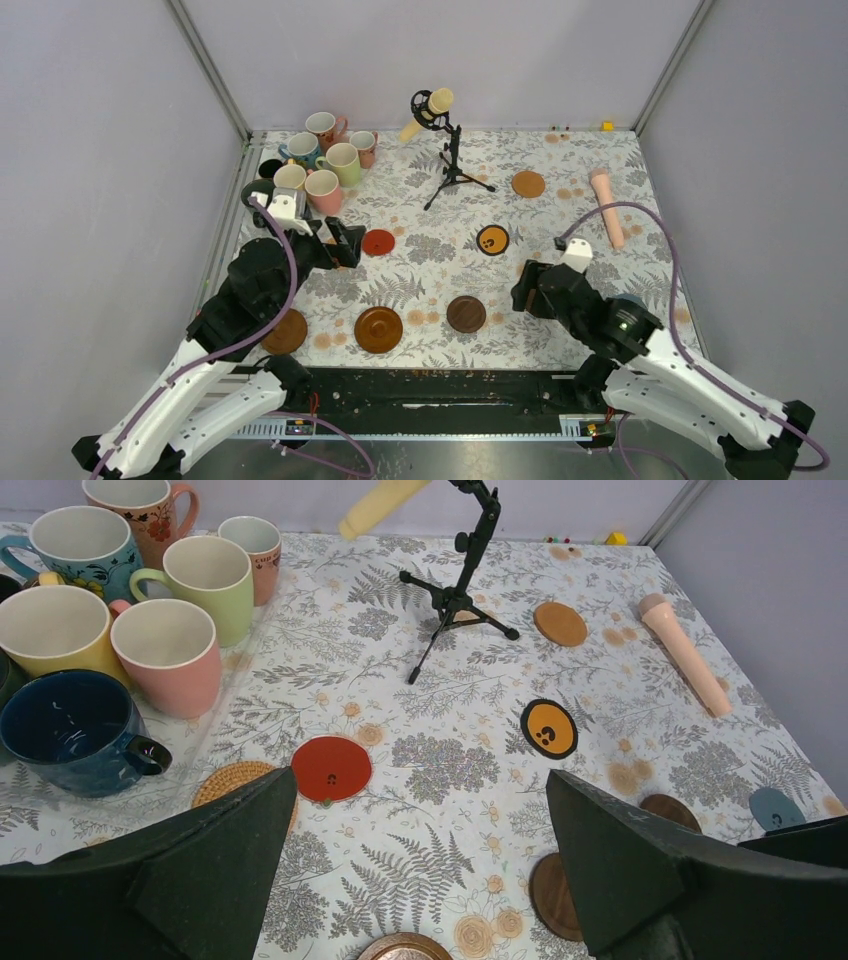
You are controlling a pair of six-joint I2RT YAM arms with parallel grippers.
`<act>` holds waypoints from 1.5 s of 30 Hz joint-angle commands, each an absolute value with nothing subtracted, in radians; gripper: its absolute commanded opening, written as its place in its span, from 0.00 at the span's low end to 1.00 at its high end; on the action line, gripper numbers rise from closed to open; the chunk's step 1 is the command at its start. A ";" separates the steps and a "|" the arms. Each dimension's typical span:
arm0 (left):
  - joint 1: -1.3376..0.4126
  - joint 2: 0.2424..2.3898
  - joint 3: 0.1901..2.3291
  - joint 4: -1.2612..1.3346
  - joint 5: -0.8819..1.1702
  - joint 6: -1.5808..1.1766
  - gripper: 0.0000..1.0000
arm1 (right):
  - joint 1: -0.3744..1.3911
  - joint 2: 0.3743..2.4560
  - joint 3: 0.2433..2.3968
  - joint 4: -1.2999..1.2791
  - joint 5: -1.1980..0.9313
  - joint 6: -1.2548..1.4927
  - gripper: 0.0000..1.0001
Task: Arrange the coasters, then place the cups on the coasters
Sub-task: Move the coaster to the center of the board.
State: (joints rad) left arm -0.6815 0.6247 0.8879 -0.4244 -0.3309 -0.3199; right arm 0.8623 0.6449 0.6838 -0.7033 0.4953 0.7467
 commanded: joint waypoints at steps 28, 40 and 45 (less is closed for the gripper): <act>-0.660 0.807 0.957 -0.521 -0.378 -0.315 0.99 | 0.459 0.938 0.732 -0.690 0.498 1.035 0.85; -0.663 0.745 0.906 -0.474 -0.248 -0.336 0.99 | -0.009 0.912 0.588 -0.628 0.455 1.026 0.99; -0.664 0.718 0.899 -0.467 -0.239 -0.336 0.99 | -0.222 0.922 0.562 -0.595 0.361 0.985 0.99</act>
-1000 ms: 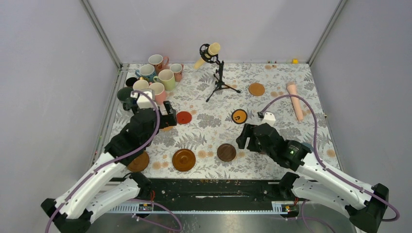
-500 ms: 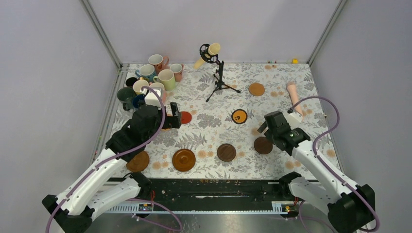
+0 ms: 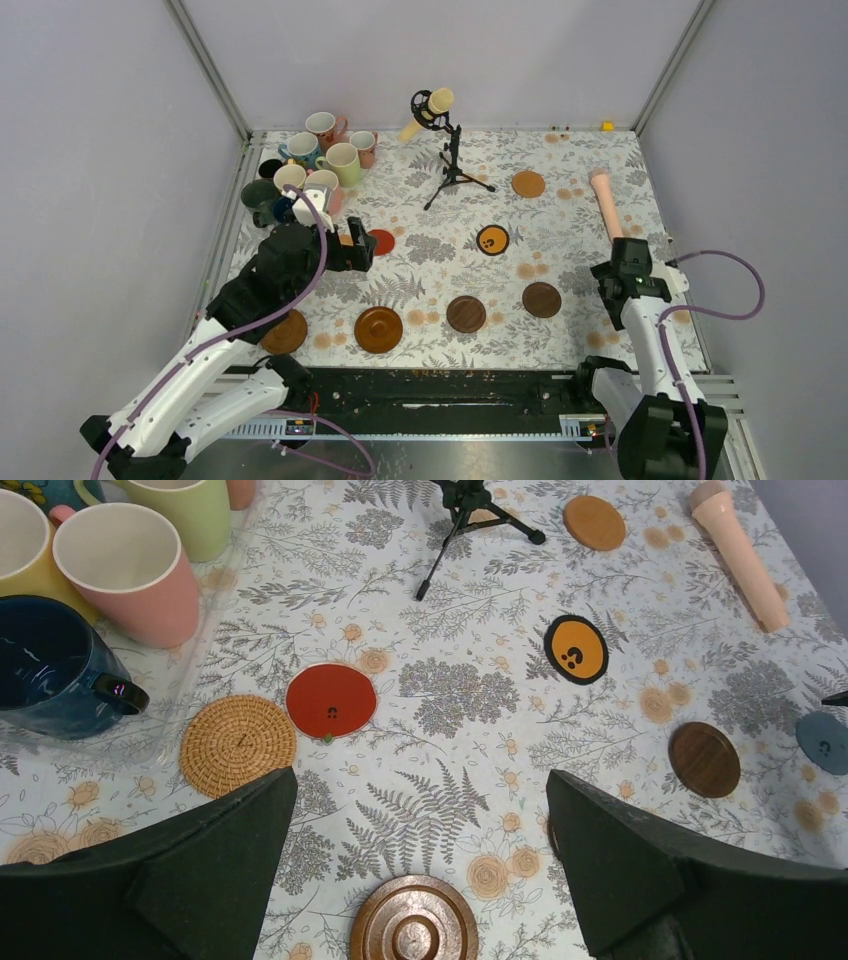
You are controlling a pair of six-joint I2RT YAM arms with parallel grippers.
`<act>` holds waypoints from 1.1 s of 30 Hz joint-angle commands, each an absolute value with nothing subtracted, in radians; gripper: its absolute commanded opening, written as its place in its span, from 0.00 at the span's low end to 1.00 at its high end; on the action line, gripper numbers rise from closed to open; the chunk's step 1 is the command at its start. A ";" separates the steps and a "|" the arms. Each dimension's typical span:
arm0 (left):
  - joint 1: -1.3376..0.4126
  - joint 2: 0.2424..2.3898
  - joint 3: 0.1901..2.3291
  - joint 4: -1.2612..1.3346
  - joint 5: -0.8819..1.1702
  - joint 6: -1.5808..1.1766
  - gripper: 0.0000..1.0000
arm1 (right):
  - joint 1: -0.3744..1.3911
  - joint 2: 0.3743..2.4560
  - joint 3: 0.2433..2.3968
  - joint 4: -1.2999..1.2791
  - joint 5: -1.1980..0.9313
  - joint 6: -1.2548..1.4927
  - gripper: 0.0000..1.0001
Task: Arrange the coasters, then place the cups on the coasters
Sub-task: Move the coaster to the center of the board.
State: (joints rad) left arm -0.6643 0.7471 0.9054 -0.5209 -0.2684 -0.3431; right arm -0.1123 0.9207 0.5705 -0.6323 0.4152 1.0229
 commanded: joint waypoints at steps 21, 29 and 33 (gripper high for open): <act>-0.666 0.724 0.895 -0.463 -0.243 -0.339 0.99 | -0.636 1.091 0.513 -0.413 0.218 0.765 0.94; -0.666 0.728 0.899 -0.463 -0.249 -0.337 0.99 | -0.650 1.159 0.525 -0.370 0.156 0.735 0.88; -0.665 0.725 0.898 -0.462 -0.248 -0.338 0.99 | -0.650 1.213 0.540 -0.369 0.109 0.725 0.79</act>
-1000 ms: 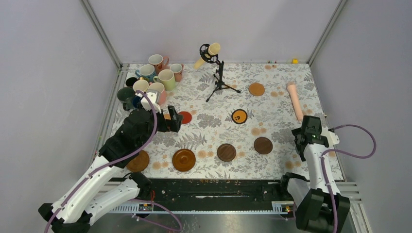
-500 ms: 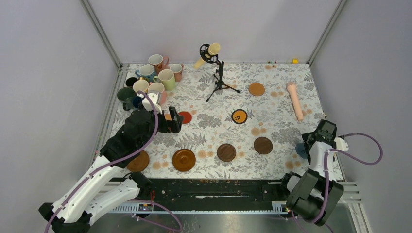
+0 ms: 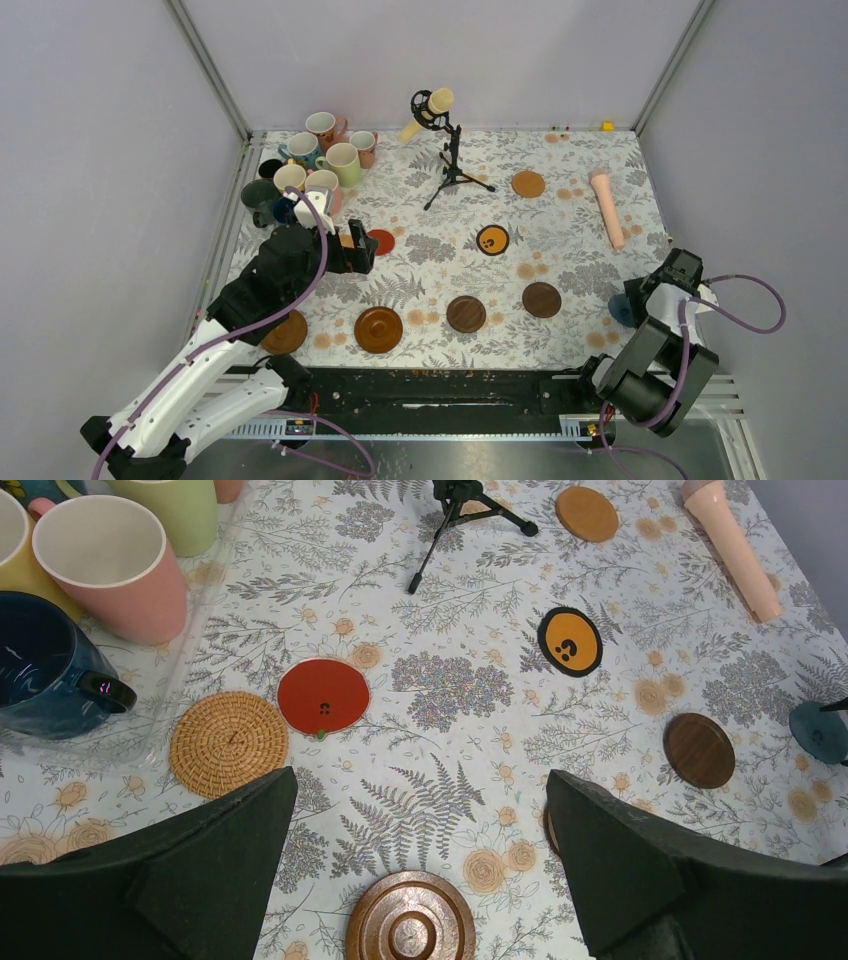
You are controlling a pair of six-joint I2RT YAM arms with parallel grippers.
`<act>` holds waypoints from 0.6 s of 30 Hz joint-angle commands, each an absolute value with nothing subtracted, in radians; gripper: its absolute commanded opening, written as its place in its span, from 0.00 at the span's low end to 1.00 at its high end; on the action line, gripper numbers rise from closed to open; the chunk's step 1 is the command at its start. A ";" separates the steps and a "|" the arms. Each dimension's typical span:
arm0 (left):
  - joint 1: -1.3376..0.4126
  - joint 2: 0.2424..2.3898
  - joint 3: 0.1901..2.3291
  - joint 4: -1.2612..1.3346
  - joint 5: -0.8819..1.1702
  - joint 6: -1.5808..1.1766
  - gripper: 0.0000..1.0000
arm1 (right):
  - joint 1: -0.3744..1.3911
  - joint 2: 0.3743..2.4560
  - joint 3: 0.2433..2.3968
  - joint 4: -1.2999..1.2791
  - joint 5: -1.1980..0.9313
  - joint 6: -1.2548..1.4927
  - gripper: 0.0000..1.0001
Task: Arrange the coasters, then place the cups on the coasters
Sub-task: Move the coaster to the center of the board.
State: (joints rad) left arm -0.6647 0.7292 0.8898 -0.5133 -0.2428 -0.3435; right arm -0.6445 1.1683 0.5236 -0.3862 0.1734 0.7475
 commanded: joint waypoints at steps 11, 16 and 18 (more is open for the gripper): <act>-0.665 0.724 0.902 -0.463 -0.238 -0.344 0.99 | -0.649 1.262 0.552 -0.415 -0.076 0.717 0.54; -0.666 0.711 0.901 -0.459 -0.237 -0.345 0.99 | -0.647 1.336 0.597 -0.458 -0.162 0.657 0.50; -0.664 0.706 0.902 -0.458 -0.234 -0.345 0.99 | -0.645 1.359 0.611 -0.468 -0.186 0.634 0.50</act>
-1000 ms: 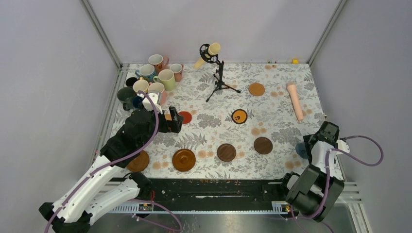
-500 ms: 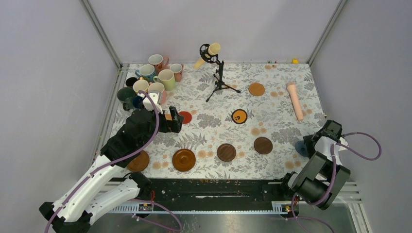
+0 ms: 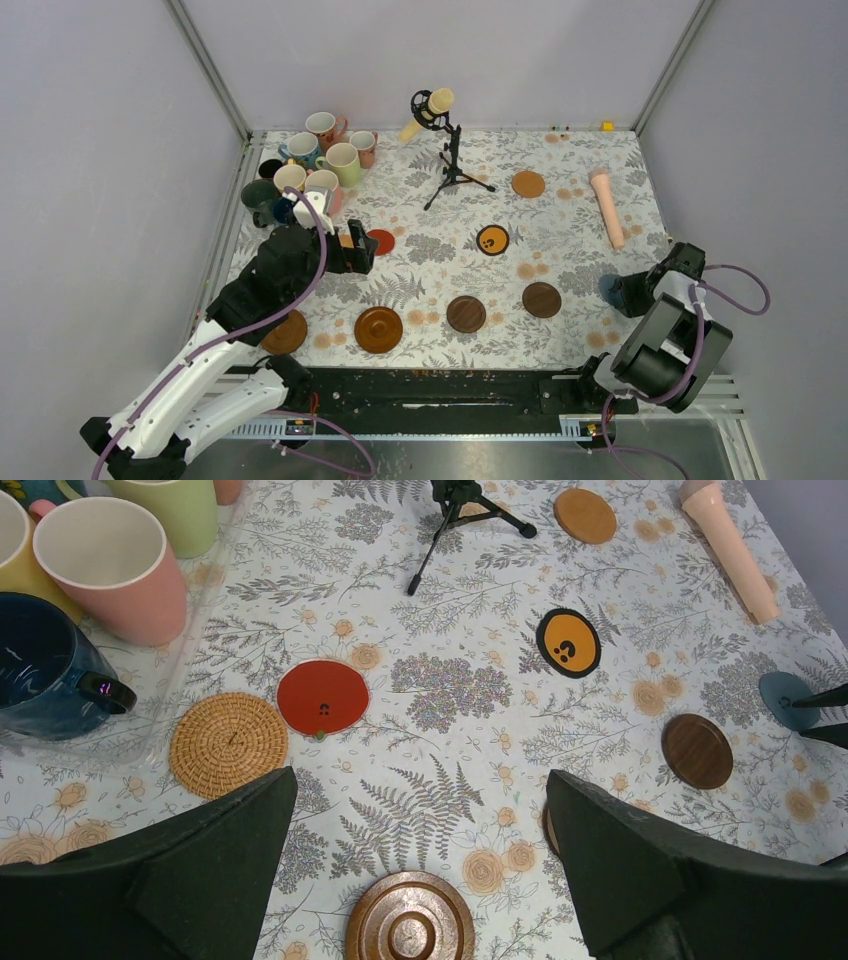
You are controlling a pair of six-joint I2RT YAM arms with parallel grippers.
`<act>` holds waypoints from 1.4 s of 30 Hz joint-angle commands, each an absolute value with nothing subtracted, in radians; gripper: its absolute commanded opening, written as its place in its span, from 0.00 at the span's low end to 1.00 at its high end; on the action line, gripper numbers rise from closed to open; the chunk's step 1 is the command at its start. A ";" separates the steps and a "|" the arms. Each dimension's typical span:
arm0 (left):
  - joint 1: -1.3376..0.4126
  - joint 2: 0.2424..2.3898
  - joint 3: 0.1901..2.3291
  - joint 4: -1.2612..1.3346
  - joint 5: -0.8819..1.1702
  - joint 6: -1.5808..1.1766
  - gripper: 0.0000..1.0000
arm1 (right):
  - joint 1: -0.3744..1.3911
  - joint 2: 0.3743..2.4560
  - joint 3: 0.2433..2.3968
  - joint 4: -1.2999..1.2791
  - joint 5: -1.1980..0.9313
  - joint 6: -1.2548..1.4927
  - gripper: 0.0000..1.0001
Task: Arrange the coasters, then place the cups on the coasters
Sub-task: Move the coaster to the center of the board.
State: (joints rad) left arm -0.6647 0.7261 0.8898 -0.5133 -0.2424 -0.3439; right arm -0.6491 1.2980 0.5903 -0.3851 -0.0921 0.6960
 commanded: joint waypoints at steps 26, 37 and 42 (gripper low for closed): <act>-0.667 0.683 0.883 -0.442 -0.195 -0.356 0.99 | -0.637 1.380 0.746 -0.344 -0.036 0.485 0.93; -0.666 0.695 0.885 -0.447 -0.220 -0.345 0.99 | -0.637 1.482 0.757 -0.273 -0.091 0.461 0.87; -0.666 0.687 0.886 -0.447 -0.233 -0.342 0.99 | -0.637 1.505 0.759 -0.290 -0.120 0.453 0.84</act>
